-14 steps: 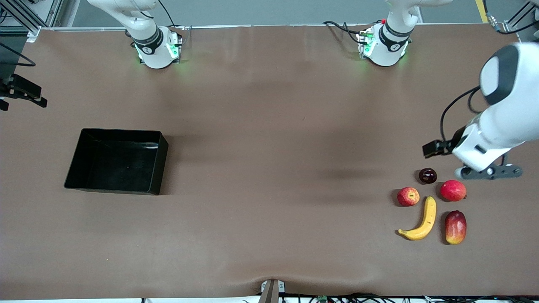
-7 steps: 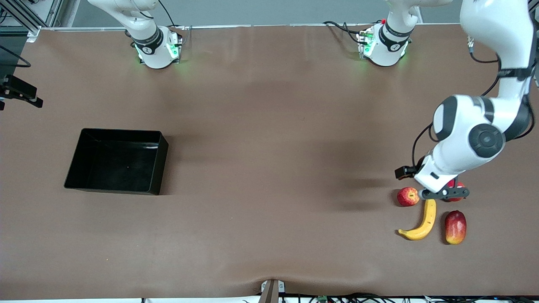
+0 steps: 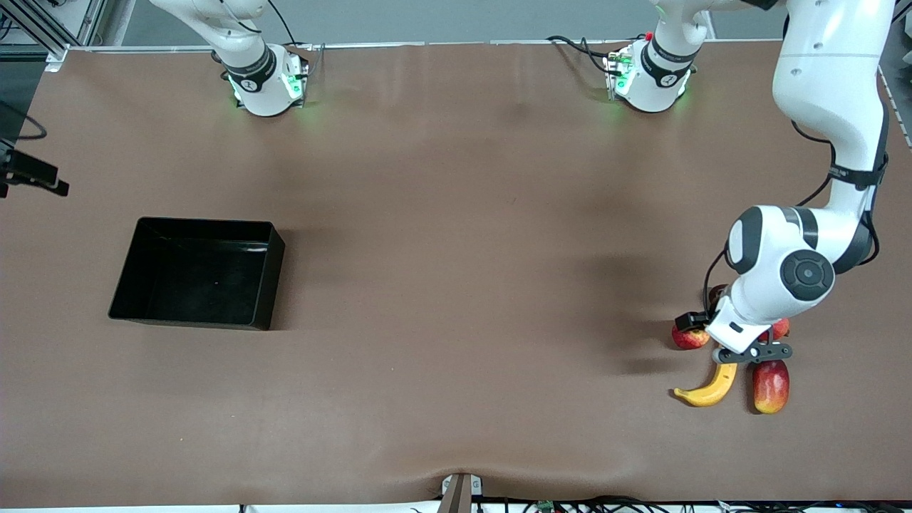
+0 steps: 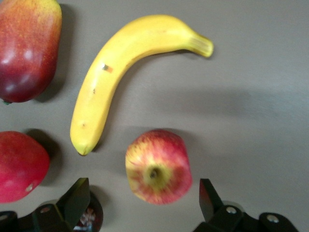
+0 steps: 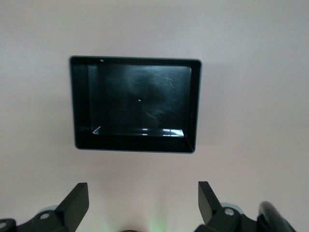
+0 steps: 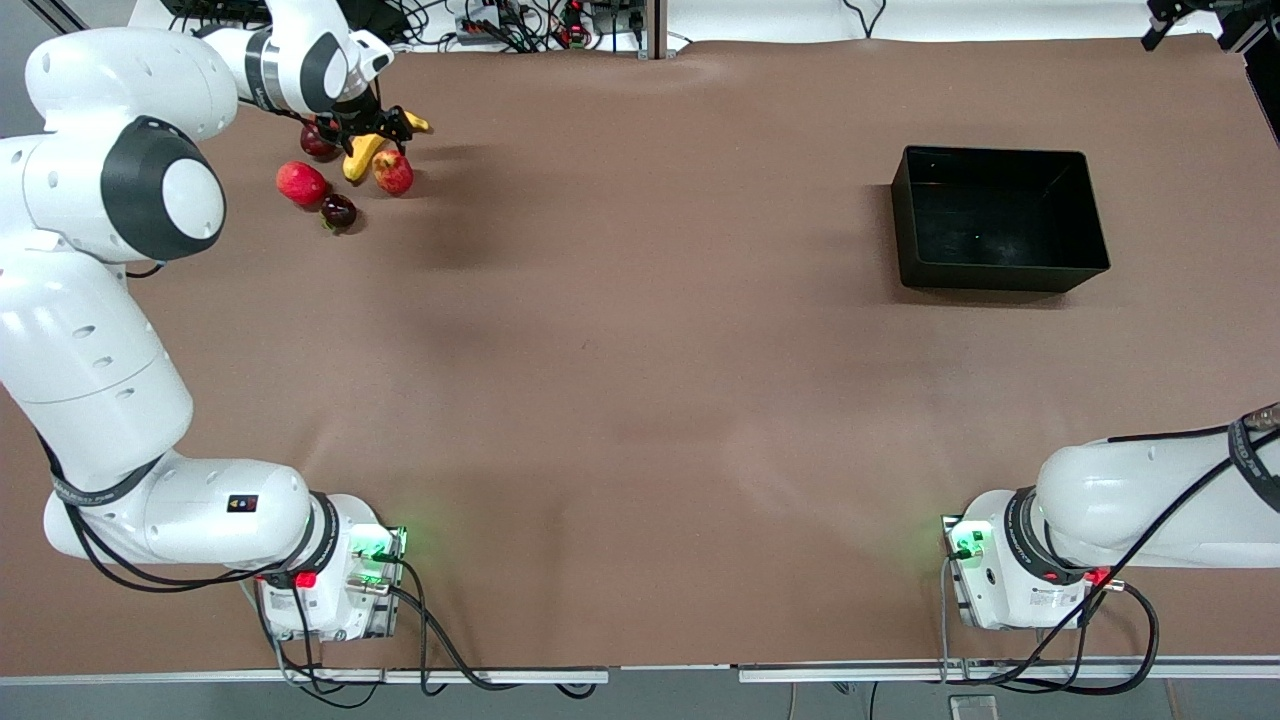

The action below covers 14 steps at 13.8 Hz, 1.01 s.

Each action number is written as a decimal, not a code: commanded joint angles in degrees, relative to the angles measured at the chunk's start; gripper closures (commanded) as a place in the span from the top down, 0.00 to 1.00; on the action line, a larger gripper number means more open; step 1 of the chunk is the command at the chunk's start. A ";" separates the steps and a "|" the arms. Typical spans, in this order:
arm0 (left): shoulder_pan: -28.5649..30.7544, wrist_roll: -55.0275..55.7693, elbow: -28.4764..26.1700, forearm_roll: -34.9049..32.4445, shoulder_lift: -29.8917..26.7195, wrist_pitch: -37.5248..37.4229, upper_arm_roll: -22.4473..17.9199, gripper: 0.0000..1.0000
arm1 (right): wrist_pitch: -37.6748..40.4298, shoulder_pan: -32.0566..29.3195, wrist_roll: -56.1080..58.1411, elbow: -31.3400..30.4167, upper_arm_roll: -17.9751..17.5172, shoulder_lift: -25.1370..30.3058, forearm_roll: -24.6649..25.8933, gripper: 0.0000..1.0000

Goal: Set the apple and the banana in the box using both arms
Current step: 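Grasp the apple with the left gripper while the right gripper grips the box rim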

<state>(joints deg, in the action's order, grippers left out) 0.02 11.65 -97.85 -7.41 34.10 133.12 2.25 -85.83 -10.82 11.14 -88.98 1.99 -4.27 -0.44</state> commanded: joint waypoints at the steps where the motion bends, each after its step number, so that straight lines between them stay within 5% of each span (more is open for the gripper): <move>1: 0.33 3.46 1.53 -1.20 2.28 2.04 0.30 1.00 | -1.26 -1.83 0.02 1.53 -0.85 -6.61 0.97 1.00; 12: 0.07 6.11 1.53 -0.58 4.13 4.25 0.48 1.00 | -5.75 -9.22 0.20 -2.15 -0.94 -15.42 -1.49 1.00; 14: -0.11 6.11 1.26 -0.58 4.48 4.25 0.39 0.98 | -14.40 -8.87 0.46 -7.75 -0.94 -16.64 -1.40 1.00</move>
<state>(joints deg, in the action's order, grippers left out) 0.06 16.94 -97.06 -7.42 38.10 137.06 2.66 -94.30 -19.20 11.25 -91.90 1.98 -20.78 -1.06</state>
